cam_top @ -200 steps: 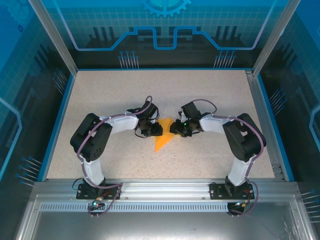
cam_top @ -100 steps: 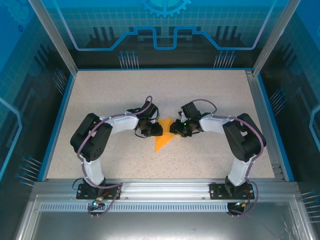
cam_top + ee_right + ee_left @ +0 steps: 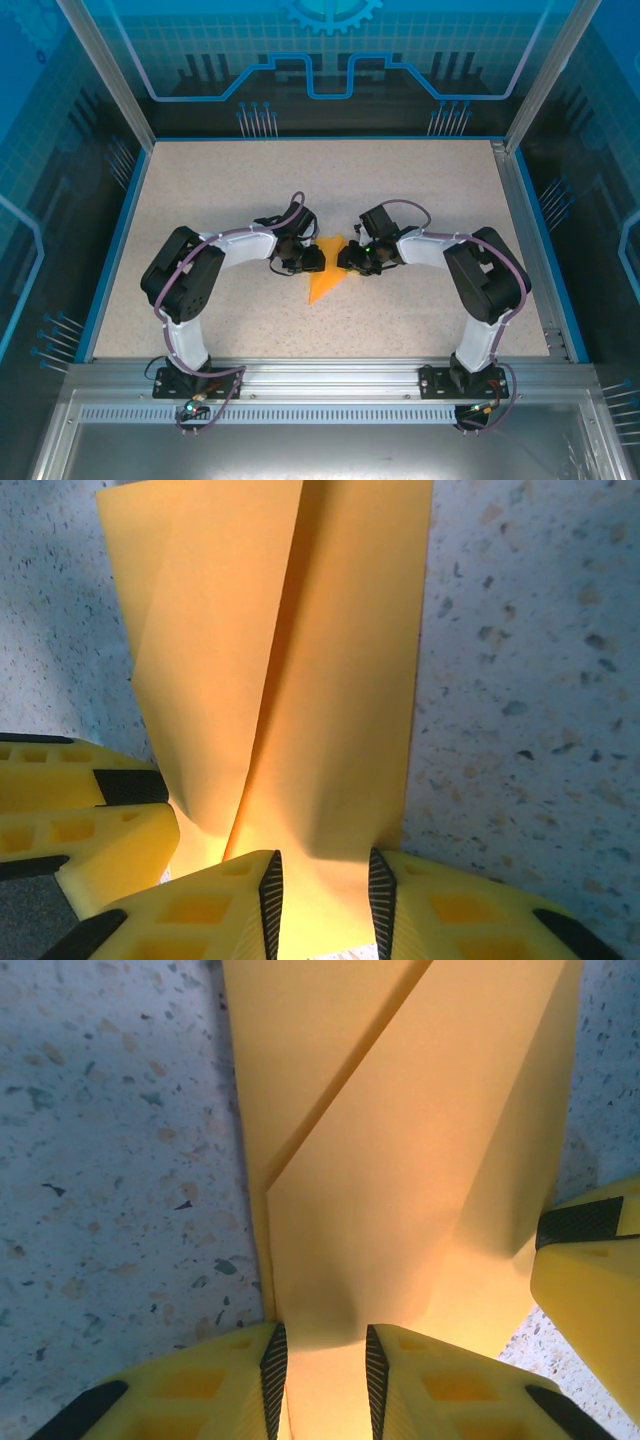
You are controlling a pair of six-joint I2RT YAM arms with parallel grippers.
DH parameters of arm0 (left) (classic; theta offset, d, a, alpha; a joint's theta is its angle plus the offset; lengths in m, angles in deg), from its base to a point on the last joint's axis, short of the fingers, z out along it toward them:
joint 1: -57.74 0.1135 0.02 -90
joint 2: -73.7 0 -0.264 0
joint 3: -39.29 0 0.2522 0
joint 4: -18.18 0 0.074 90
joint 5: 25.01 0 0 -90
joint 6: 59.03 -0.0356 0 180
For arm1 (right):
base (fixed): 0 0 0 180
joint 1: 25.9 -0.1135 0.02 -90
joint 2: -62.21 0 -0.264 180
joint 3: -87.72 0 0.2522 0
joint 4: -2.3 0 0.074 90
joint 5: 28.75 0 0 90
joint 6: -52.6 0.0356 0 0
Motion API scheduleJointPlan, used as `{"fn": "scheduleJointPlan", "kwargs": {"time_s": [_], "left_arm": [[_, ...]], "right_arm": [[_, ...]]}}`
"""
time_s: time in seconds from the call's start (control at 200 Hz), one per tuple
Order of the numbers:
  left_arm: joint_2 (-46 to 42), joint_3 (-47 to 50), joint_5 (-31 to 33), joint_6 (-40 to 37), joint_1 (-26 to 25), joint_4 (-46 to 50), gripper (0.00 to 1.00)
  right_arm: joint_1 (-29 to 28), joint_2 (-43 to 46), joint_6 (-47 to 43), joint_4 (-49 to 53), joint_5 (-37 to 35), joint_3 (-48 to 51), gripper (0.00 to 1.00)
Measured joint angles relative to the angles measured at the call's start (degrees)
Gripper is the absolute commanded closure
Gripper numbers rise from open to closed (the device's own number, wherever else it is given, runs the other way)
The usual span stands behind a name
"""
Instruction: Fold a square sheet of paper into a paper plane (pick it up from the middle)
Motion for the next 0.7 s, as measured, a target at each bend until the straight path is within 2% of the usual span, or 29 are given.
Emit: {"fn": "scheduleJointPlan", "kwargs": {"time_s": [0.35, 0.7], "left_arm": [[0.3, 0.0, -2.6, 0.8, 1.1, -0.2, 0.7], [0.7, 0.1, -5.1, 2.8, 1.4, -0.9, 0.7]], "right_arm": [[0.0, 6.1, 1.4, 3.3, -2.4, 1.5, 0.63], [-0.2, 4.6, 4.7, 1.1, -1.4, 3.2, 0.64]]}}
